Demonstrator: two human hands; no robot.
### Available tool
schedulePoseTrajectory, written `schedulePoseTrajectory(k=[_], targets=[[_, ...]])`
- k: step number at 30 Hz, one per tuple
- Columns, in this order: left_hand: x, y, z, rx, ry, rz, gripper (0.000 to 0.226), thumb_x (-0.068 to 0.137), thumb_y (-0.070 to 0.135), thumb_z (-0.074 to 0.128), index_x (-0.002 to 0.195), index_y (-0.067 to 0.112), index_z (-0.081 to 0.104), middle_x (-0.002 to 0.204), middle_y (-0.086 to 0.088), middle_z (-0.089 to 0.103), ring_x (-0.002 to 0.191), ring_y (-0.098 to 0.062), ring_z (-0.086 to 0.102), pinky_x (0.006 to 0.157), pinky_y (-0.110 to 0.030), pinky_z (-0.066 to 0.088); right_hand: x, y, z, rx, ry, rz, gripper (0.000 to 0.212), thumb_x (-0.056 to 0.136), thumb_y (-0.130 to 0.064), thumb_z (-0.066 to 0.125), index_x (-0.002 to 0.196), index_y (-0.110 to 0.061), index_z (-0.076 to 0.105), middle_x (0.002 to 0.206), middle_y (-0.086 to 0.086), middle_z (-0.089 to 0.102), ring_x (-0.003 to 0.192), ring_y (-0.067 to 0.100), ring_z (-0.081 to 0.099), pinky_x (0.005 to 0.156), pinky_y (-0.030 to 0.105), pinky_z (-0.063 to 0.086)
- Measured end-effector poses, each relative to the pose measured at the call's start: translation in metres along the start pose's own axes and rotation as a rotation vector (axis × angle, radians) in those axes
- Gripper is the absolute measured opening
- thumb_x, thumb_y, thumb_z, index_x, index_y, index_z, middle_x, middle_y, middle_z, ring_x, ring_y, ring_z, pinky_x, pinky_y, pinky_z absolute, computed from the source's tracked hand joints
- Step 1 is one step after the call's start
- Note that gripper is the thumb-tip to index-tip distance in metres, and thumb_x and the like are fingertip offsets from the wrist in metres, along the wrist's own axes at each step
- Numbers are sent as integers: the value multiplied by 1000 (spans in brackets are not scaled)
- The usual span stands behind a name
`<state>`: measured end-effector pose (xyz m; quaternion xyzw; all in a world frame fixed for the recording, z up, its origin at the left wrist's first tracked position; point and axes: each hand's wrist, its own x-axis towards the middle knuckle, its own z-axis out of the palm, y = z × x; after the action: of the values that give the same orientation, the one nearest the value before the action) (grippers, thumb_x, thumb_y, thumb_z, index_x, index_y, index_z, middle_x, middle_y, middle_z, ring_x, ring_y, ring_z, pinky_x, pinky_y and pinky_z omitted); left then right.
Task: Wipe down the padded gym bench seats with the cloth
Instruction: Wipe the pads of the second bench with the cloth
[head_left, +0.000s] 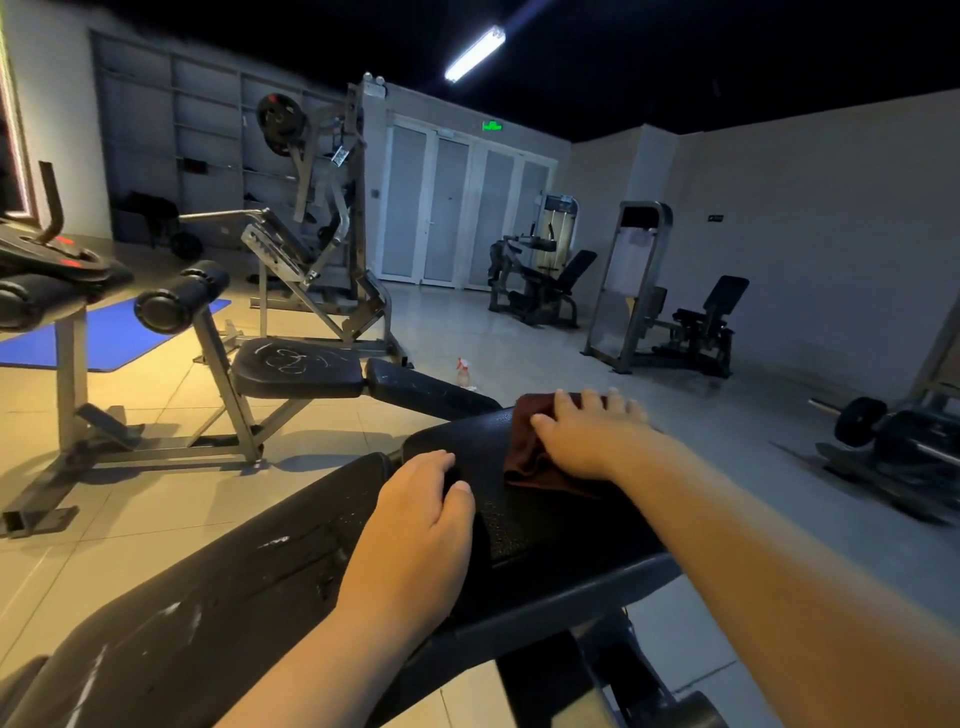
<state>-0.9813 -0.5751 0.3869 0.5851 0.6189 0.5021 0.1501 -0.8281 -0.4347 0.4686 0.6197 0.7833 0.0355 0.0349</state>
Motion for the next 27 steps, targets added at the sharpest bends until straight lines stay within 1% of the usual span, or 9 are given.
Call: schedulePoseTrajectory(k=[4, 8, 11, 14, 18, 20, 23, 25, 27], targets=[[2, -3, 1, -19, 49, 17, 39, 104, 24, 40, 143, 22, 43, 139, 11, 47, 124, -3, 41, 105, -18, 30, -3, -69, 11, -13, 15, -219, 65, 104, -56, 16, 161, -25, 10, 169, 8, 7, 155, 32, 2, 124, 55, -2], [0, -3, -2, -108, 86, 18, 35, 103, 15, 41, 131, 35, 45, 116, 29, 46, 106, 18, 41, 97, -9, 29, -52, -72, 22, -16, 23, -460, 57, 108, -48, 19, 161, -31, 8, 170, -1, 3, 156, 23, -2, 125, 51, -3], [0, -7, -1, -107, 37, 21, 37, 102, 18, 42, 137, 27, 48, 129, 20, 50, 117, 12, 42, 105, -18, 35, -77, -41, 16, 6, -21, -505, 54, 108, -49, 18, 160, -37, 7, 169, -11, 1, 155, 13, -4, 122, 40, -6], [-1, -7, 0, -63, 26, 45, 41, 101, 24, 44, 142, 25, 48, 142, 12, 48, 130, -2, 40, 115, -33, 34, -60, -26, 5, 14, -62, -412, 54, 109, -46, 19, 160, -35, 8, 169, -10, 2, 155, 12, -3, 123, 41, -3], [-5, 0, -2, 29, 37, 61, 47, 102, 22, 43, 148, 25, 40, 151, 11, 39, 138, -3, 31, 114, -19, 21, -17, -60, 10, -24, -15, -258, 59, 107, -52, 15, 161, -32, 6, 170, 1, 2, 156, 26, -2, 123, 53, -3], [-7, 0, -2, 89, 72, 76, 51, 103, 21, 42, 153, 23, 32, 155, 10, 33, 141, -3, 26, 109, -12, 13, -10, -78, 15, -38, -1, -282, 59, 107, -54, 14, 161, -33, 6, 170, -1, 2, 156, 28, -2, 123, 54, -4], [-25, -5, 0, 184, 89, 124, 52, 104, 21, 40, 155, 19, 29, 159, 6, 31, 145, -7, 25, 117, -16, 11, -30, -76, 15, -25, 9, -422, 54, 108, -50, 15, 160, -36, 9, 169, -7, 4, 156, 20, 0, 124, 50, -3], [-43, -17, -1, 308, 63, 246, 52, 99, 26, 41, 149, 15, 41, 154, 2, 42, 143, -10, 36, 119, -26, 21, -54, -63, 16, -11, -1, -511, 52, 109, -49, 17, 159, -39, 10, 168, -13, 4, 155, 13, -1, 124, 44, -3], [-56, -29, -6, 301, 4, 308, 54, 96, 30, 40, 148, 16, 42, 153, 6, 41, 144, -4, 30, 119, -23, 18, -75, -44, 16, 5, -2, -541, 52, 108, -51, 18, 158, -42, 10, 166, -19, 4, 154, 6, -2, 122, 37, -4]])
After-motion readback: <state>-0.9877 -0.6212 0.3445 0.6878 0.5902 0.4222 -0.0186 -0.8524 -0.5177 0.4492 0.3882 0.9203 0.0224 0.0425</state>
